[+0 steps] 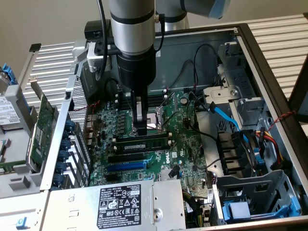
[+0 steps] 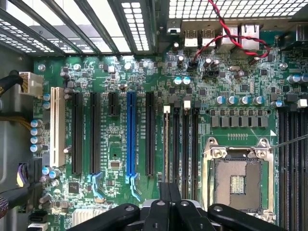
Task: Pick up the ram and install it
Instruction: 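Insert the ram into the slot, then press down the ram until it locks into place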
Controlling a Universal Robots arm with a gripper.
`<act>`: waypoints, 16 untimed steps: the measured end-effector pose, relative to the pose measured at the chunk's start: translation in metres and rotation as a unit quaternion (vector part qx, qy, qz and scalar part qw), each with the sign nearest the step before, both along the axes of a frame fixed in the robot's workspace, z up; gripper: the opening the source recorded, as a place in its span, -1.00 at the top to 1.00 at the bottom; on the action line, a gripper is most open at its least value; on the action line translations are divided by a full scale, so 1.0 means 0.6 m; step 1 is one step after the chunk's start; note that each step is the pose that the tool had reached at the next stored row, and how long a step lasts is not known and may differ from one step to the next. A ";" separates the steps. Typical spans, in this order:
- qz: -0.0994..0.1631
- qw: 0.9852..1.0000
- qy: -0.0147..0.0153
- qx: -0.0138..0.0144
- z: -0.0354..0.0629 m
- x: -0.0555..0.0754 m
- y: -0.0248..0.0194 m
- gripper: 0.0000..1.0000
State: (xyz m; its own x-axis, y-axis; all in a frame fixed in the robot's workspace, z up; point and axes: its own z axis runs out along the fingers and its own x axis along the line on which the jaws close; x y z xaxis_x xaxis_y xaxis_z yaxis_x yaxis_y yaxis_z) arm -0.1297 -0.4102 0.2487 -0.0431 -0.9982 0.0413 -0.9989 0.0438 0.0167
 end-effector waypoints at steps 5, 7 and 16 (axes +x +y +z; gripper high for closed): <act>0.000 1.000 0.000 0.000 0.003 0.000 0.0000 0.80; 0.000 1.000 0.000 0.000 0.004 0.000 0.0000 0.80; 0.000 1.000 0.000 0.001 0.005 0.000 -0.0002 0.80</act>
